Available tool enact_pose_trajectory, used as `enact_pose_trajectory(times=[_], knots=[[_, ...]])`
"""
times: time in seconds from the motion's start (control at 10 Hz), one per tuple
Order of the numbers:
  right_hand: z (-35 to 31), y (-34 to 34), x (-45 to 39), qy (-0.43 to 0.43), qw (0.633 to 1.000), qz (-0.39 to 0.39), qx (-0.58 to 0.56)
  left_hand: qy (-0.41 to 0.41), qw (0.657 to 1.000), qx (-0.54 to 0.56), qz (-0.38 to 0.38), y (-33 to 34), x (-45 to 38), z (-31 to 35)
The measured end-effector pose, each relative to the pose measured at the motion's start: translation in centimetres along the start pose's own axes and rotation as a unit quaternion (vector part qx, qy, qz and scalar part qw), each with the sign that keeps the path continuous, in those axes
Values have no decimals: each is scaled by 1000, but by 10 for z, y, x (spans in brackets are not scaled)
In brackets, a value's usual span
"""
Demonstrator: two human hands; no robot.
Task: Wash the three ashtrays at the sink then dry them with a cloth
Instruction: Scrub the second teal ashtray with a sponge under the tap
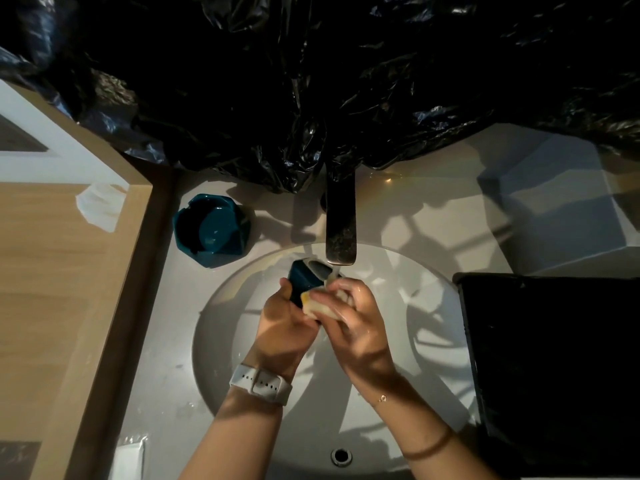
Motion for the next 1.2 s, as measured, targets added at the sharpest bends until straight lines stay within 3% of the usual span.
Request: enact_pose_trajectory(times=[0.1,0.2,0.3,0.4,0.5,0.6,0.7,0.8,1.0,1.2], knots=[[17,-13,18,96,984,52,-144,-123,943,308,-31,3,-7,6],[37,-27,30,167,981,80,-62,-162,928,336,-9,-10,-18,-3],[34,-25,30,283,932,96,-208,-130,953,270,-46,-4,-13,-4],[31,-19,24,346,892,68,-282,-107,957,251,-98,3,-6,-6],[26,-14,13,380,888,53,-254,-55,982,150,-98,-3,-4,-6],[25,-15,2,368,914,64,-160,-15,991,66,-116,-10,-10,-12],[19,-12,-10,295,949,30,-103,28,998,49,-23,-18,-14,-15],[11,-10,-2,232,966,26,-107,33,995,88,-37,-19,-16,-21],[13,-14,26,193,964,96,-153,36,991,72,-102,-11,-14,-27],[10,-22,-37,220,975,25,-34,40,997,31,-57,-11,-13,-21]])
Point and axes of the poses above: each hand's wrist, its own x-axis away from the middle knuckle, its own y-axis out of the palm, z = x × y, the point moved 4 cm from there along -x, towards the middle knuckle, and after that the axes turned 2 degrees about z, right-handed, at the moved point
